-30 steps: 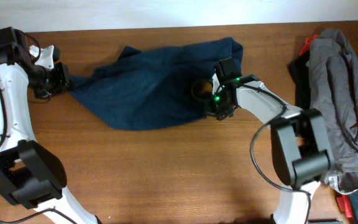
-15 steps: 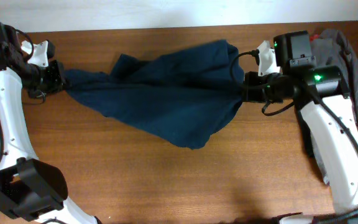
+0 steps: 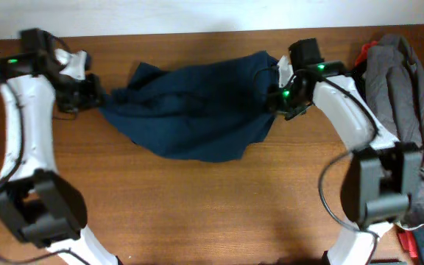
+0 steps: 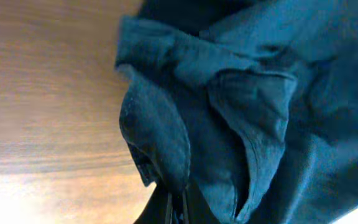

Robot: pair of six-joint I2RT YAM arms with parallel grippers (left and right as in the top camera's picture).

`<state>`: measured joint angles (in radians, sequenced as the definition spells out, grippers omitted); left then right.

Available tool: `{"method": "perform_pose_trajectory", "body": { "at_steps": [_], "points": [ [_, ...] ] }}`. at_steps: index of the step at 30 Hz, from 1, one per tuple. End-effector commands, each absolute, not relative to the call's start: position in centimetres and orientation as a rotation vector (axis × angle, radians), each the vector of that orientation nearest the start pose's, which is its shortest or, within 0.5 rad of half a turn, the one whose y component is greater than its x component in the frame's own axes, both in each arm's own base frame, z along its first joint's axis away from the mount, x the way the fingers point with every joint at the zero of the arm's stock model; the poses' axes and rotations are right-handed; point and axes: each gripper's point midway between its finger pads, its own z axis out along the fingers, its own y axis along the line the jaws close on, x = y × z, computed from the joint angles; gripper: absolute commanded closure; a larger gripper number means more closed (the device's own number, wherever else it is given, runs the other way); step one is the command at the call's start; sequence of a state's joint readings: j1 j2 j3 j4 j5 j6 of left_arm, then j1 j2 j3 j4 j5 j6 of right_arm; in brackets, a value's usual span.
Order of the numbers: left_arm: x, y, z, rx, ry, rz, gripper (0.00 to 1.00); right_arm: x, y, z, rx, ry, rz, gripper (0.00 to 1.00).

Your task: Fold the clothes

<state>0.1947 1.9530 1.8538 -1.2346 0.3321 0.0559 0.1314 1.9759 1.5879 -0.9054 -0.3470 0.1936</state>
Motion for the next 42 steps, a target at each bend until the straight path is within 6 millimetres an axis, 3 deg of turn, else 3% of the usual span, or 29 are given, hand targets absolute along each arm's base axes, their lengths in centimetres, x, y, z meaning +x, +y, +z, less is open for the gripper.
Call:
{"method": "perform_pose_trajectory", "body": {
  "at_steps": [1,4,11,15,17,18,22,31,33,36,40,42],
  "points": [
    [42.5,1.4,13.4,-0.089,2.906,-0.427,1.0,42.1,13.1,9.0,-0.222,2.843,0.709,0.62],
    [42.9,1.0,13.2,-0.064,2.9,-0.398,1.0,40.6,14.2,9.9,-0.353,2.825,0.817,0.56],
    [43.6,1.9,13.2,-0.069,2.877,-0.343,1.0,36.6,13.6,10.3,-0.34,2.974,0.84,0.55],
    [43.6,1.9,13.2,-0.068,2.875,-0.341,1.0,35.7,13.7,9.8,-0.35,3.009,0.843,0.5],
    [43.7,1.9,13.2,-0.067,2.873,-0.341,1.0,34.8,14.1,9.3,-0.348,3.046,0.836,0.36],
    [43.7,1.9,13.2,-0.069,2.874,-0.341,1.0,34.2,14.2,8.8,-0.317,3.085,0.821,0.33],
    [43.7,1.9,13.2,-0.068,2.874,-0.342,1.0,32.5,15.9,6.7,-0.326,3.138,0.811,0.3],
    [43.7,1.8,13.2,-0.068,2.874,-0.347,0.99,32.9,21.6,2.7,-0.077,3.071,0.833,0.23],
    [43.6,1.8,13.2,-0.068,2.876,-0.348,1.0,33.1,22.6,2.1,-0.012,3.048,0.839,0.27],
    [43.5,1.8,13.2,-0.069,2.882,-0.35,0.99,33.8,23.5,1.7,-0.002,3.003,0.818,0.45],
    [43.3,1.8,13.2,-0.072,2.889,-0.352,0.99,34.1,25.5,2.8,-0.207,2.913,0.895,0.87],
    [43.1,1.7,13.1,-0.074,2.898,-0.354,0.99,33.5,26.1,4.0,-0.308,2.894,0.956,0.94]
  ]
}}
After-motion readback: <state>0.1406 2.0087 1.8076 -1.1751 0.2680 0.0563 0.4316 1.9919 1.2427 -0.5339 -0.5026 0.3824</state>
